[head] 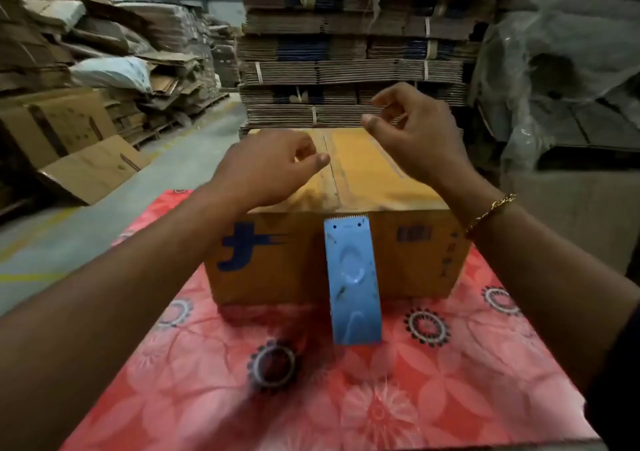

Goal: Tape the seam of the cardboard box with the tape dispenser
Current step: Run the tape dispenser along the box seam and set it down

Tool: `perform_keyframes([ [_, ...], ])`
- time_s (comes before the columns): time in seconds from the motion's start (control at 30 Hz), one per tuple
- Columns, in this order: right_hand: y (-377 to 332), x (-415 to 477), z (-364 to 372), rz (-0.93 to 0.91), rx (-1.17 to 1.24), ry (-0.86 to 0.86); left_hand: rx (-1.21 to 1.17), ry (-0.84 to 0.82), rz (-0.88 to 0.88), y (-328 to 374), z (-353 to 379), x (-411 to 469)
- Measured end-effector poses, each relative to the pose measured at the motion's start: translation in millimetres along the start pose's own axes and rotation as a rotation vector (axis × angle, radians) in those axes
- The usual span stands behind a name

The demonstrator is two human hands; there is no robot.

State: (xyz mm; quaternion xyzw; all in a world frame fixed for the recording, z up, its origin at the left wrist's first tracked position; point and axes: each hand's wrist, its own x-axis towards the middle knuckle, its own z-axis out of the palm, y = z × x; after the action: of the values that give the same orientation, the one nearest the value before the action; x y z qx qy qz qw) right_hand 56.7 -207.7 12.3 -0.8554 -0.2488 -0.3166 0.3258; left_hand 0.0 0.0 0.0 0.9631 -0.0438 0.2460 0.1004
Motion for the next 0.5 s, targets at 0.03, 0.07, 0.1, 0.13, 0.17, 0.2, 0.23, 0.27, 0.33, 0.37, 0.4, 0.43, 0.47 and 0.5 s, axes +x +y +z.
perform_keyframes([
  [0.03,-2,-14,-2,0.011,0.045,0.022,-0.017,0.008,0.0,-1,0,-12],
  [0.07,-4,-28,-3,0.042,0.066,0.036,-0.014,0.024,0.013,-3,3,-21],
  [0.1,-4,-44,-2,0.066,0.103,0.039,-0.029,0.025,0.018,-4,7,-32],
  [0.13,-8,-63,-1,0.122,0.147,0.021,-0.04,0.011,0.01,-4,10,-44],
  [0.17,-8,-80,2,0.167,0.183,0.006,-0.048,-0.01,0.006,-4,14,-54],
  [0.2,-11,-97,4,0.213,0.204,0.0,-0.041,-0.034,0.006,-5,18,-61],
  [0.23,-13,-113,6,0.245,0.22,-0.002,-0.028,-0.063,0.008,-8,21,-67],
  [0.27,-14,-128,9,0.271,0.221,-0.009,-0.013,-0.096,0.011,-10,24,-73],
  [0.33,-19,-154,14,0.316,0.206,-0.014,0.033,-0.148,0.018,-13,31,-81],
  [0.37,-23,-163,15,0.344,0.198,-0.021,0.057,-0.152,0.024,-13,34,-84],
  [0.4,-27,-172,17,0.374,0.194,-0.04,0.076,-0.148,0.028,-12,36,-86],
  [0.43,-31,-181,20,0.396,0.192,-0.066,0.091,-0.135,0.03,-11,38,-88],
  [0.47,-35,-190,24,0.414,0.196,-0.1,0.099,-0.119,0.03,-10,39,-88],
  [0.5,-39,-198,29,0.424,0.21,-0.137,0.097,-0.106,0.027,-9,39,-88],
])
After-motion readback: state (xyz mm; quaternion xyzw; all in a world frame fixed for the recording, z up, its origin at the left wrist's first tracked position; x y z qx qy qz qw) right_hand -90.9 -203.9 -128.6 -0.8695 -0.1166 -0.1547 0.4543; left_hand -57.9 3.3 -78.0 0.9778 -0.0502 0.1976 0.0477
